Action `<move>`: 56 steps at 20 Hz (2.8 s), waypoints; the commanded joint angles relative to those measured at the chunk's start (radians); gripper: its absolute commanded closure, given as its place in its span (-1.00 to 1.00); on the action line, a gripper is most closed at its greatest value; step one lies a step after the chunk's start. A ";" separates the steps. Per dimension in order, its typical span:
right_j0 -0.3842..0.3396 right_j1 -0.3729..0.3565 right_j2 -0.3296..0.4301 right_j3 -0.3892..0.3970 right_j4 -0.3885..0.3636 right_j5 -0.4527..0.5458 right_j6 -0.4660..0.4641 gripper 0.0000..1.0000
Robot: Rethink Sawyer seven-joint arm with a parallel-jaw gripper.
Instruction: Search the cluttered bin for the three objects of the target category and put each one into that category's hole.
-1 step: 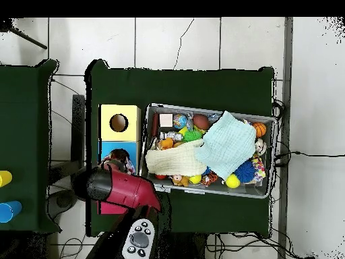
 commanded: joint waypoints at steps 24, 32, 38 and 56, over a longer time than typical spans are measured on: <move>-0.190 0.358 0.338 -0.046 -0.235 -0.470 0.151 1.00; 0.280 0.445 -0.159 -0.132 0.068 -0.531 0.256 1.00; 0.529 0.642 -0.497 -0.243 0.361 -0.366 0.137 1.00; -0.010 -0.107 0.090 0.092 0.126 0.039 0.002 1.00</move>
